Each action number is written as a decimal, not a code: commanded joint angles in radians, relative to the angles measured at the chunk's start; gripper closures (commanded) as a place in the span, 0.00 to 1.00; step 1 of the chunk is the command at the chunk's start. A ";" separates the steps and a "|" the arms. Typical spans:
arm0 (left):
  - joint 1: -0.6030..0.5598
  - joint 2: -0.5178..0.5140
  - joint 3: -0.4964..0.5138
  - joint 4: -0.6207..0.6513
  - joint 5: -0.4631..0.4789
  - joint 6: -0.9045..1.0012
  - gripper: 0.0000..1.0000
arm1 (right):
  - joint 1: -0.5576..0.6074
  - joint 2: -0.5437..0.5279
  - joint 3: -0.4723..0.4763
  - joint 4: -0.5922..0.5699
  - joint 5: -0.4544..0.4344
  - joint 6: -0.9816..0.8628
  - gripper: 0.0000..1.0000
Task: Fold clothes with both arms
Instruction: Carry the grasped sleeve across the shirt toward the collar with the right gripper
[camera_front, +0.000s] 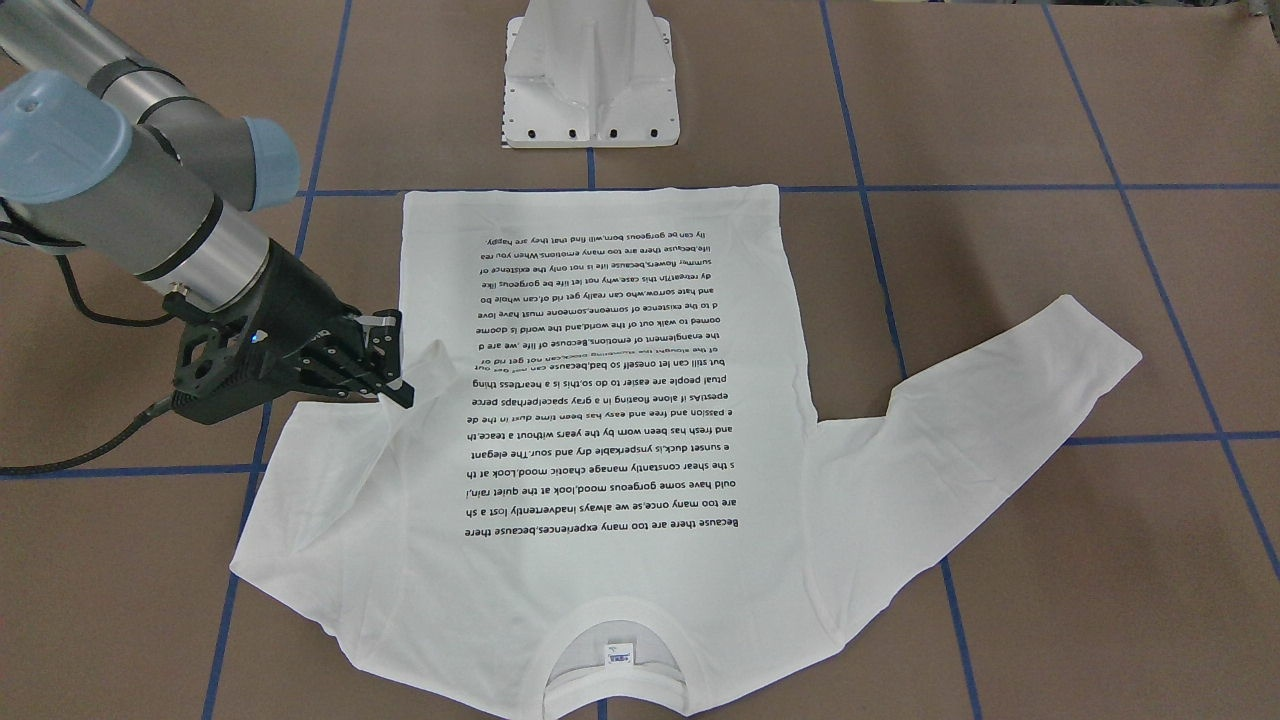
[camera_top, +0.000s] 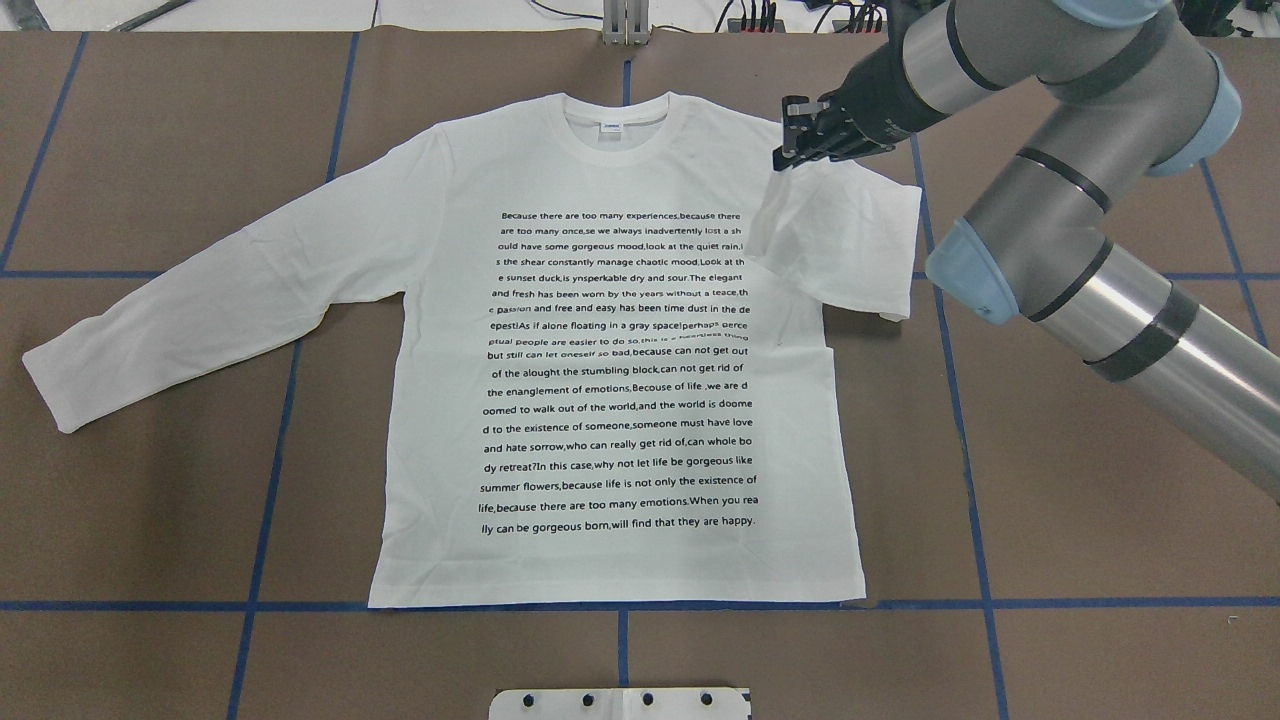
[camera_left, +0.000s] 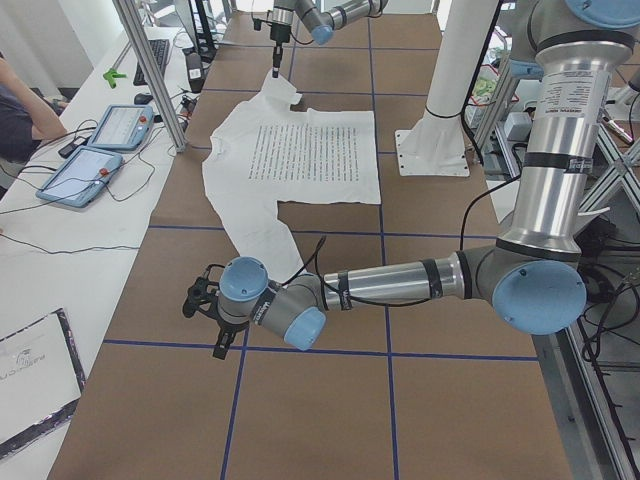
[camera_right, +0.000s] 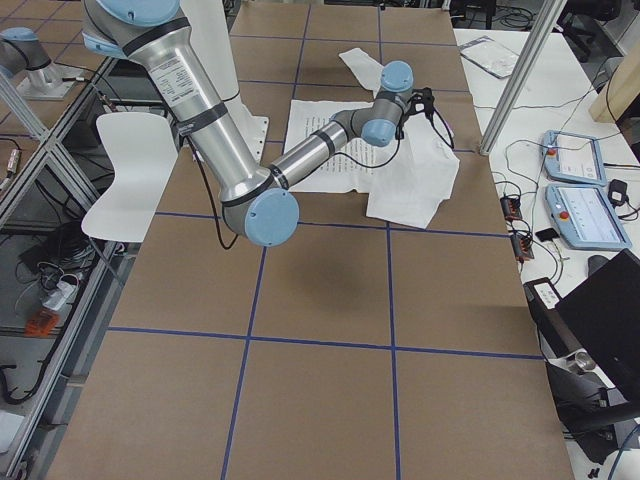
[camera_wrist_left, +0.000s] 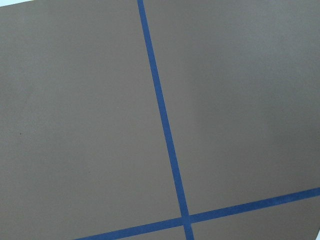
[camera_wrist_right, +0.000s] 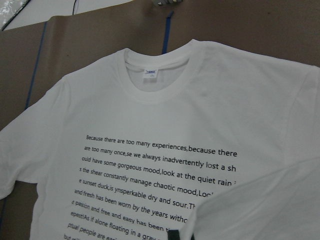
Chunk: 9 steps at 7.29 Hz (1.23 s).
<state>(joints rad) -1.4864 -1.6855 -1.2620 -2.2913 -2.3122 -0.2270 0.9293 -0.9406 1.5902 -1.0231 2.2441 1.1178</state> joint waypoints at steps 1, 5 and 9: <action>0.000 0.001 0.003 0.001 0.000 0.000 0.01 | -0.006 0.127 0.001 -0.008 -0.020 0.033 1.00; 0.000 -0.006 0.029 0.001 -0.001 -0.005 0.01 | -0.213 0.256 -0.066 -0.025 -0.194 0.022 1.00; 0.000 -0.011 0.030 0.003 0.000 -0.008 0.01 | -0.288 0.350 -0.281 -0.023 -0.270 0.016 1.00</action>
<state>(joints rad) -1.4864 -1.6939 -1.2330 -2.2892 -2.3119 -0.2334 0.6530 -0.6038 1.3703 -1.0464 1.9814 1.1357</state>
